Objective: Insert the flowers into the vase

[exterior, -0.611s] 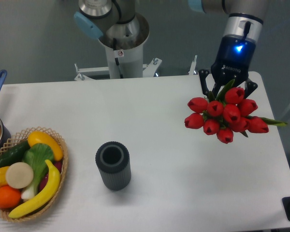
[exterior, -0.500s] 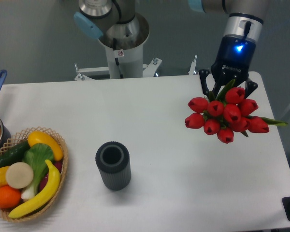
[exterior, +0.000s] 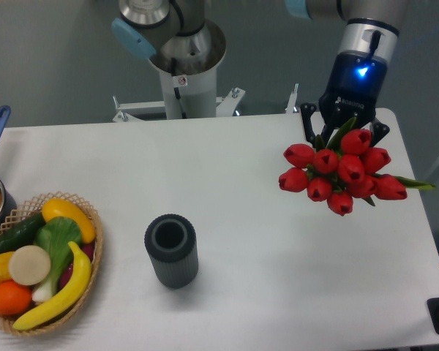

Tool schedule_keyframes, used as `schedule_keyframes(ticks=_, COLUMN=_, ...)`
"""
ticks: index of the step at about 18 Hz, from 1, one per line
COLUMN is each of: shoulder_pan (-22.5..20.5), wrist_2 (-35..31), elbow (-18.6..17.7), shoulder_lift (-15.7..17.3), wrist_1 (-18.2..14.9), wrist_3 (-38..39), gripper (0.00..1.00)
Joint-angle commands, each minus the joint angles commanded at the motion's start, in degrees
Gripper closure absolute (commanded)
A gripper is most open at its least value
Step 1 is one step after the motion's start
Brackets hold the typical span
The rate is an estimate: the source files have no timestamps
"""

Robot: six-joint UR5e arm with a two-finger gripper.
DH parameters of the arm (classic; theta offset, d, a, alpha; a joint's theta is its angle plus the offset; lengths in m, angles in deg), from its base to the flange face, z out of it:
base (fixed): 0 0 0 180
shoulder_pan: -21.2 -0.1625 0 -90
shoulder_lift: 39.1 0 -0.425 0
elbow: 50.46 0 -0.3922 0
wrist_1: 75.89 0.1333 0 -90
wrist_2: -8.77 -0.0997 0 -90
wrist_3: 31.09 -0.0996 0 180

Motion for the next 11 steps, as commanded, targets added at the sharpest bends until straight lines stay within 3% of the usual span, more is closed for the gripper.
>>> schedule_keyframes(ticks=8, shoulder_pan=1.6, wrist_2=1.3, elbow=0.3, shoulder_lift=-0.7, wrist_1=0.2, wrist_3=-0.5, gripper=0.67)
schedule_keyframes(ticks=11, shoulder_pan=3.0, wrist_2=5.3, elbow=0.4, shoulder_lift=-0.8, wrist_1=1.1, wrist_3=-1.1, gripper=0.67)
